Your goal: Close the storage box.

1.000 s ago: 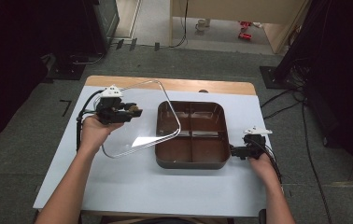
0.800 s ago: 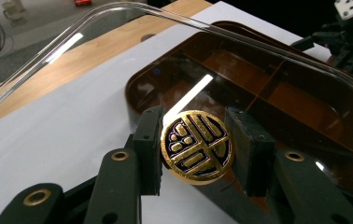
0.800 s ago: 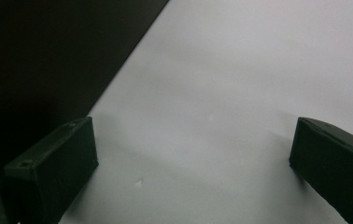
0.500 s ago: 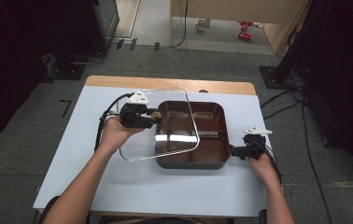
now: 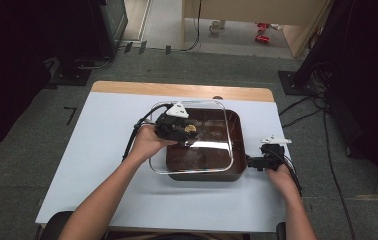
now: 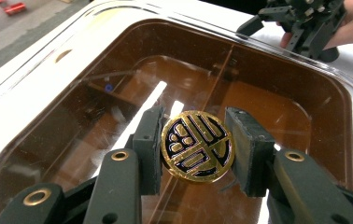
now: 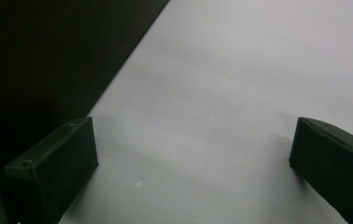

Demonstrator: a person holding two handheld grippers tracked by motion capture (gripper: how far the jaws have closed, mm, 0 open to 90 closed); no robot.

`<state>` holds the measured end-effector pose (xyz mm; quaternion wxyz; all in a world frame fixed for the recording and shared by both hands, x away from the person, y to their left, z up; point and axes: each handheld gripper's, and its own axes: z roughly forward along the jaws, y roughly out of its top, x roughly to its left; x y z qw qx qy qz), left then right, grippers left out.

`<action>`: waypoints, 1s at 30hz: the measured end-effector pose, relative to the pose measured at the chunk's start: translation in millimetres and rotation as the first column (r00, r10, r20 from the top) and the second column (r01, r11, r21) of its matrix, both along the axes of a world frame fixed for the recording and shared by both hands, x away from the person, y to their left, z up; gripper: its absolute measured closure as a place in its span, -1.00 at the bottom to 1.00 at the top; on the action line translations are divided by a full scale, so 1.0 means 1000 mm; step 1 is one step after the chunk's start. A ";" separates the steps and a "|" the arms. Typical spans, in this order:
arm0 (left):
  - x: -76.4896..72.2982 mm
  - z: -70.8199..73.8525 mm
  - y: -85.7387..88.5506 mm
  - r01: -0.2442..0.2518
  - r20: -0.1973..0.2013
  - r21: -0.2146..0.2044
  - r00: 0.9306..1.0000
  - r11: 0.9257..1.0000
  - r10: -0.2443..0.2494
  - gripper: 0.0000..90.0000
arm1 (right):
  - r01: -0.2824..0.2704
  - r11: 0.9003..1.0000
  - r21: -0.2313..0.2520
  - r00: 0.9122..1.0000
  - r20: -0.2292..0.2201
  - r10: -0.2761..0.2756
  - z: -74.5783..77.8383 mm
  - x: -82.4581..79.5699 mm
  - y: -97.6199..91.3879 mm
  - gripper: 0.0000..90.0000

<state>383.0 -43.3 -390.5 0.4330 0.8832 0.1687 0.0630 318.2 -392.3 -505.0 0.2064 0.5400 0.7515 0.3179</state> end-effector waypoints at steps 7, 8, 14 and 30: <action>0.006 -0.007 -0.018 0.033 -0.014 0.027 0.999 0.999 -0.032 0.33 | 0.000 1.000 0.000 1.000 0.001 0.000 0.000 0.000 0.000 -0.99; 0.007 -0.008 -0.020 0.038 -0.017 0.029 0.999 0.999 -0.037 0.33 | 0.000 1.000 0.001 1.000 0.002 0.000 0.000 0.000 0.000 -0.99; 0.013 -0.016 -0.032 0.062 -0.026 0.041 0.998 0.997 -0.061 0.33 | 0.001 1.000 0.000 1.000 0.000 -0.001 0.000 0.000 0.000 -0.99; 0.026 -0.033 -0.049 0.094 -0.060 0.045 0.994 0.995 -0.092 0.33 | 0.000 1.000 0.000 1.000 -0.001 0.000 0.000 0.000 0.000 -0.99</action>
